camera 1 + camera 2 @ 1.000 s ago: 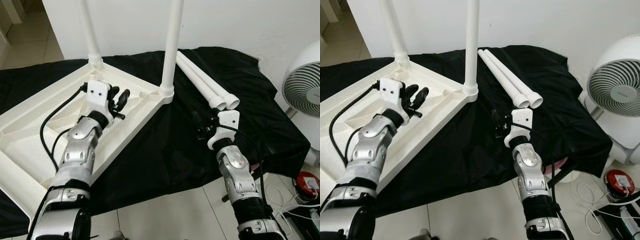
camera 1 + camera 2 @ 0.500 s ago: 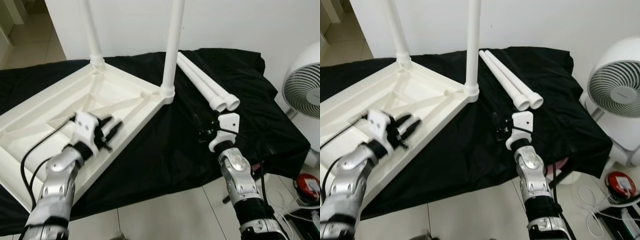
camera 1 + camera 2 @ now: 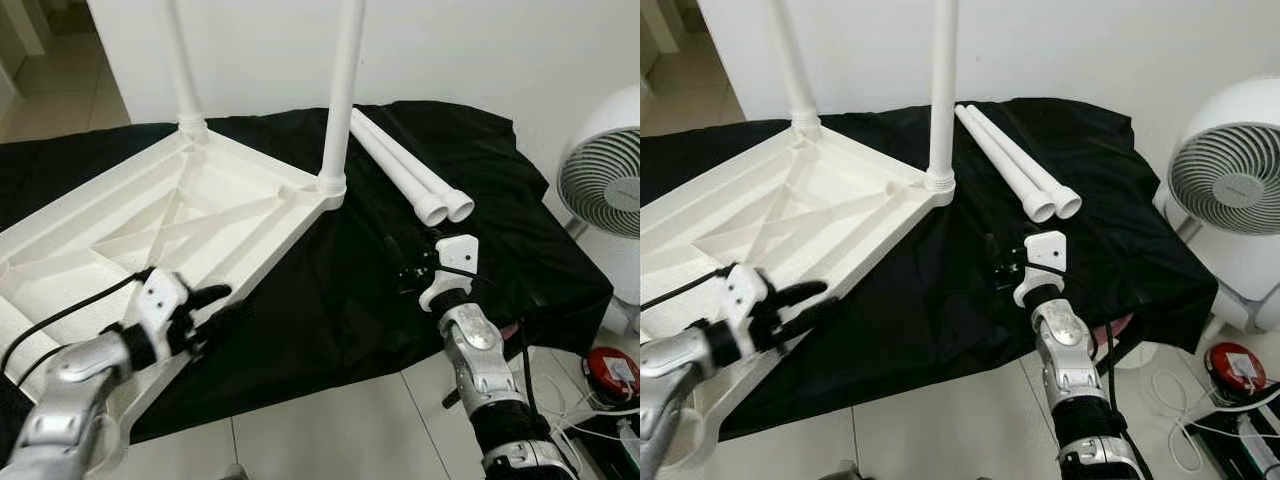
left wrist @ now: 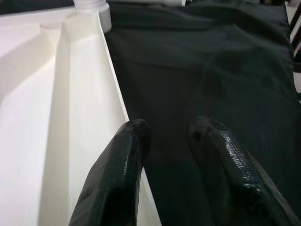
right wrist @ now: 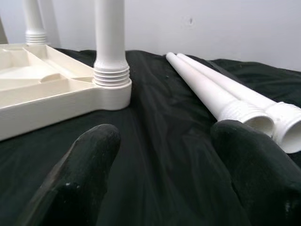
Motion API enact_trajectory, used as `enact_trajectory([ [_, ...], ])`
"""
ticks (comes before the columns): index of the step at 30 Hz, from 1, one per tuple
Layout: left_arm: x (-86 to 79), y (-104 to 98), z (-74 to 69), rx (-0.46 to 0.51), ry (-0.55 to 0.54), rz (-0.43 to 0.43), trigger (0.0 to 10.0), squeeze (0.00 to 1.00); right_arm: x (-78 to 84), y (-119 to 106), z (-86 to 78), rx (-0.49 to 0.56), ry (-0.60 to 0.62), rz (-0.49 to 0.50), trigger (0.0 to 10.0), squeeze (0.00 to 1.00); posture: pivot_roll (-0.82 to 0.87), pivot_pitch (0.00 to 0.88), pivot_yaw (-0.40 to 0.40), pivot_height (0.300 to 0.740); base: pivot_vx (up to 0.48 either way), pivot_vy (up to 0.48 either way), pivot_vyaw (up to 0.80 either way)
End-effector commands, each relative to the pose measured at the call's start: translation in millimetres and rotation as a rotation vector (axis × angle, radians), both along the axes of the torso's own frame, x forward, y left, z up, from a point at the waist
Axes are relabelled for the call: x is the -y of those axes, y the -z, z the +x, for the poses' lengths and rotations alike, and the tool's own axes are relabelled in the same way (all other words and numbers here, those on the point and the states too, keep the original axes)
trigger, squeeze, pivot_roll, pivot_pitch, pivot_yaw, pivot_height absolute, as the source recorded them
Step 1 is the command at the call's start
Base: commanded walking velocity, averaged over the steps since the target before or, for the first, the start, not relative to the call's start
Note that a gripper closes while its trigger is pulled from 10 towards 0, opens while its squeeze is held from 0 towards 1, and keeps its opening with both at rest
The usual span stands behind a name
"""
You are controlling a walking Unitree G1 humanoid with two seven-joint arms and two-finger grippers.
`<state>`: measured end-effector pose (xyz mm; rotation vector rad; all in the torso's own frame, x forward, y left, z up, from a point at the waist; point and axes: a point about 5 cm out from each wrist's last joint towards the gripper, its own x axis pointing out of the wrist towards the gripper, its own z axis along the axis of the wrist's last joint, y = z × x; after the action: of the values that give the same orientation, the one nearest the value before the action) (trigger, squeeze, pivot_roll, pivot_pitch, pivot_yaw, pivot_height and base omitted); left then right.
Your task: Building children table
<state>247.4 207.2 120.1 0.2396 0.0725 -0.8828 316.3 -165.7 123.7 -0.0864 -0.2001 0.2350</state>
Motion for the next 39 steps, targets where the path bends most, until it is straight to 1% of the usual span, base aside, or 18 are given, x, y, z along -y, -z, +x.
enact_trajectory([
  [1,1.4,-1,-3.6,-0.021,0.051,0.008,10.0,0.00,1.1,2,-1.5,-0.002,-0.001,-0.002,10.0,0.00,0.02,0.000,-0.004,0.740,0.000,0.000,0.00],
  [3,-3.6,3,-7.1,-0.046,0.036,0.043,10.0,0.00,1.3,4,-2.7,-0.001,-0.002,-0.004,10.0,0.00,0.02,0.004,-0.004,0.740,0.000,0.000,0.00],
  [5,-4.7,3,-7.9,-0.053,0.028,0.053,10.0,0.00,1.3,5,-3.0,0.000,-0.003,-0.004,10.0,0.00,0.02,0.004,-0.004,0.740,0.000,0.000,0.00],
  [8,-6.2,6,-8.9,-0.092,-0.006,0.045,10.0,0.00,1.5,6,-4.3,0.001,-0.003,-0.002,10.0,0.00,0.02,0.006,-0.001,0.740,0.000,0.000,0.00],
  [12,-5.9,6,-9.9,-0.112,-0.011,0.035,10.0,0.00,2.1,6,-4.8,0.002,-0.001,-0.002,10.0,0.00,0.02,0.006,-0.001,0.740,0.000,0.000,0.00],
  [17,-8.7,1,-7.3,-0.084,-0.039,0.032,10.0,0.00,2.8,7,-5.1,0.000,0.007,-0.003,10.0,0.00,0.02,0.001,0.003,0.740,0.000,0.000,0.00],
  [22,-14.3,-2,-7.5,-0.105,-0.058,0.017,10.0,0.00,2.6,7,-4.5,0.002,0.006,-0.005,10.0,0.00,0.02,0.000,0.004,0.740,0.000,0.000,0.00],
  [24,-15.9,-1,-8.1,-0.099,-0.063,0.046,10.0,0.00,2.5,7,-3.2,0.005,0.008,-0.003,10.0,0.00,0.02,0.000,0.004,0.740,0.000,0.000,0.00],
  [28,-15.1,0,-8.7,-0.092,-0.063,0.059,10.0,0.00,2.1,6,-1.8,0.008,0.006,-0.004,10.0,0.00,0.03,0.000,0.002,0.740,0.000,0.000,0.00],
  [33,-14.7,1,-8.3,-0.106,-0.073,0.052,10.0,0.00,1.9,6,-0.8,0.009,0.006,-0.007,10.0,0.00,0.03,0.000,0.002,0.740,0.000,0.000,0.00],
  [37,-14.0,1,-7.5,-0.094,-0.079,0.062,10.0,0.00,1.9,5,-0.1,0.010,0.006,-0.006,10.0,0.00,0.03,0.000,0.000,0.740,0.000,0.000,0.00],
  [38,-13.6,2,-7.3,-0.097,-0.082,0.067,10.0,0.00,2.1,5,0.0,0.011,0.007,-0.006,10.0,0.00,0.03,0.000,0.000,0.740,0.000,0.000,0.00],
  [39,-11.6,5,-7.6,-0.117,-0.081,0.092,10.0,0.00,2.4,4,-0.1,0.013,0.007,-0.004,10.0,0.00,0.03,0.000,0.001,0.740,0.000,0.000,0.00],
])
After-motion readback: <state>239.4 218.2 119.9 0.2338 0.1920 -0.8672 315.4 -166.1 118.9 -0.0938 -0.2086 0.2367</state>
